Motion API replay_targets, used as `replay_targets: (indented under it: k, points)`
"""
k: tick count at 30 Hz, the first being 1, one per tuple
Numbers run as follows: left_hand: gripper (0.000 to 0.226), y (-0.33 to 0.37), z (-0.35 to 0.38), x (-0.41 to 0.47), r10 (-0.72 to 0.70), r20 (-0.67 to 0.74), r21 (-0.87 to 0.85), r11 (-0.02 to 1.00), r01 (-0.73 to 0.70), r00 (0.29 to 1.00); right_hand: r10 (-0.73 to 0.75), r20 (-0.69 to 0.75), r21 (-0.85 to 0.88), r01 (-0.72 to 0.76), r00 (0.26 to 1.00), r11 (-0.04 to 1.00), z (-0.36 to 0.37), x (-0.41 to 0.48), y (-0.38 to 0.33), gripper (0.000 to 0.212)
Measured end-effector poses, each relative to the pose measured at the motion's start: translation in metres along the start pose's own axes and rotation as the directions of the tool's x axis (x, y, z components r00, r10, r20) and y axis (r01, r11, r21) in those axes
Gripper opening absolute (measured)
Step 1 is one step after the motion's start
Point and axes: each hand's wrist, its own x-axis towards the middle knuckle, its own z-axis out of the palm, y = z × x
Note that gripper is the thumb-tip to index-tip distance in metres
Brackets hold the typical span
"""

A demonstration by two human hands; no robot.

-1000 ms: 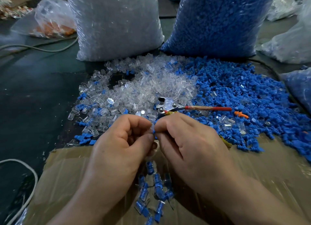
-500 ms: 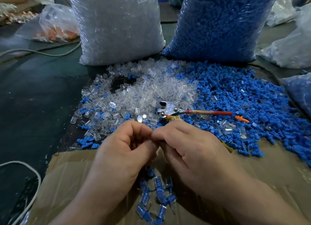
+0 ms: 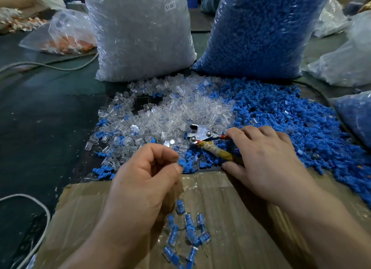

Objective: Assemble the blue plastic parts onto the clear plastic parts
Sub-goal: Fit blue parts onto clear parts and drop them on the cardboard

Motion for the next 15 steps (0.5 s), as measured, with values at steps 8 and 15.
replay_targets:
  k: [8, 15]
  points:
    - [0.016, -0.006, -0.006, 0.006, 0.012, -0.053, -0.118, 0.993, -0.018, 0.999, 0.038, -0.13, 0.306, 0.003, 0.991, 0.952, -0.013, -0.006, -0.002, 0.046]
    - [0.016, -0.008, -0.014, 0.016, 0.12, -0.103, -0.058, 0.99, -0.127, 0.987, -0.195, -0.135, 0.385, 0.233, 0.971, 0.893, -0.022, -0.02, -0.011, 0.043]
